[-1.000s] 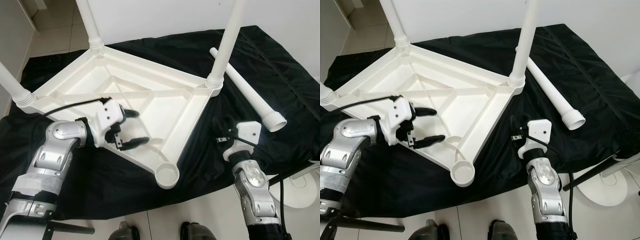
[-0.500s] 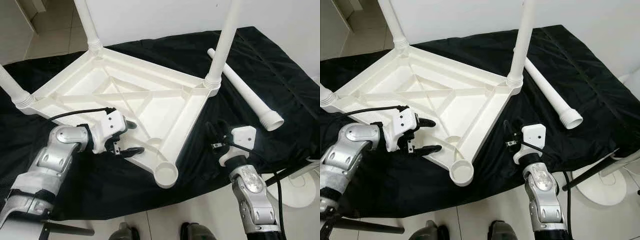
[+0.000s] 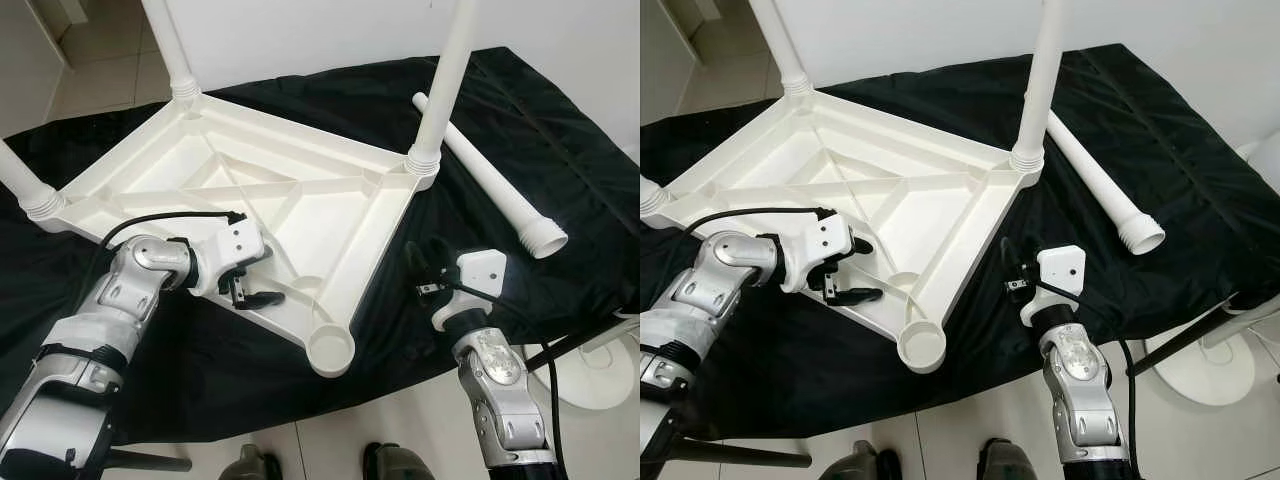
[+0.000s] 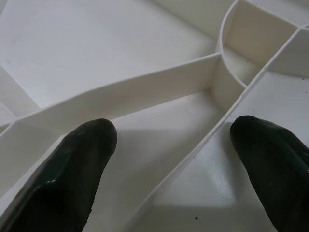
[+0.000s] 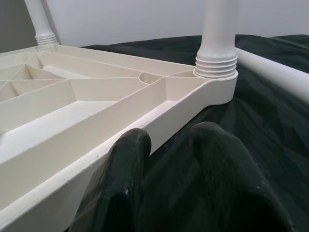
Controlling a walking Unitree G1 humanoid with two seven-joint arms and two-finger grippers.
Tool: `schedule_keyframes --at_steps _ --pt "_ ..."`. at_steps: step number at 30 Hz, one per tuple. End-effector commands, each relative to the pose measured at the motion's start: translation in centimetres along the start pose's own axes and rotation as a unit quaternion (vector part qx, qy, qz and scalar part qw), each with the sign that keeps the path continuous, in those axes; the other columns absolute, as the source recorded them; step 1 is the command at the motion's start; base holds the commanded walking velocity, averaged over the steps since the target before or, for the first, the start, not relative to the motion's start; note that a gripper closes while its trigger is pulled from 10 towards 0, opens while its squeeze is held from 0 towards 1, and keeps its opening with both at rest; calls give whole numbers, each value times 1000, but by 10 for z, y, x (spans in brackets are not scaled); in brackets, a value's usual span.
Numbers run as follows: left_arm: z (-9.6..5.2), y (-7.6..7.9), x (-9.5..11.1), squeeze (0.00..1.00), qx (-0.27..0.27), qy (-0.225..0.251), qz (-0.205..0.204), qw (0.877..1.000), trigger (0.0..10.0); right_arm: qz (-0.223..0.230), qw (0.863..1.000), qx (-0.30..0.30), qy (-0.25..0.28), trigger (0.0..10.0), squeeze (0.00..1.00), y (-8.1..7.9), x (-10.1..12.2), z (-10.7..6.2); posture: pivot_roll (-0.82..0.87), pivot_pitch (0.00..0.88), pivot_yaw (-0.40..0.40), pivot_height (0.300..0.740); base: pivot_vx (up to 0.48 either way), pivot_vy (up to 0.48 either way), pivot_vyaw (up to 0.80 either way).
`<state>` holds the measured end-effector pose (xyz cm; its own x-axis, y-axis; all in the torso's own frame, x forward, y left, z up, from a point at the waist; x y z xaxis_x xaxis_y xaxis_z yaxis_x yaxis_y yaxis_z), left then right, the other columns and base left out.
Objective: Building children table
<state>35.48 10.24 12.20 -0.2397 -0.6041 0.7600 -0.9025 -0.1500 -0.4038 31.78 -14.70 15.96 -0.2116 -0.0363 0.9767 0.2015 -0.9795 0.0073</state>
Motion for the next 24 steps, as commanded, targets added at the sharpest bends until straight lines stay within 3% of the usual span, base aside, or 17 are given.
schedule_keyframes --at_steps 1,2,3,8,12,24 --pt "0 2 -7 0 -3 -15 -2 1000 5373 3 1000 -2 -1 10000 0 0 1 -1 -144 138 122 740 0 0 0" --pt "0 2 -7 0 -3 -15 -2 1000 5373 3 1000 -2 -1 10000 0 0 1 -1 -144 138 122 740 0 0 0" --pt "0 4 -6 0 -15 -12 -1 1000 1686 2 1000 -3 -1 10000 0 1 1 -1 -145 139 126 740 0 0 0" --pt "1 5 -5 0 -28 -11 4 1000 1451 -1 1000 -3 -2 10000 0 1 1 -1 -144 142 130 740 0 0 0" --pt "1 5 -4 0 -35 -9 7 999 0 -3 1000 -1 -4 10000 0 0 1 -1 -141 141 131 740 0 0 0" --pt "8 2 5 0 -10 16 3 1000 0 -2 1000 -3 -3 10000 0 0 1 2 -144 135 128 740 0 0 0"
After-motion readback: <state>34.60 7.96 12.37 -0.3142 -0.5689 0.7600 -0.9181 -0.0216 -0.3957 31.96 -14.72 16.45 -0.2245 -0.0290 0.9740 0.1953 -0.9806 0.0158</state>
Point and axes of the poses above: a point about 5 cm out from each wrist's last joint towards the gripper, its own z axis pointing out of the wrist towards the gripper, its own x axis along the axis of the wrist's last joint, y = z × x, the point moved 6 cm from there along z, pointing out of the wrist towards the gripper, and after that the axes turned 4 degrees about z, right-handed, at the moved point
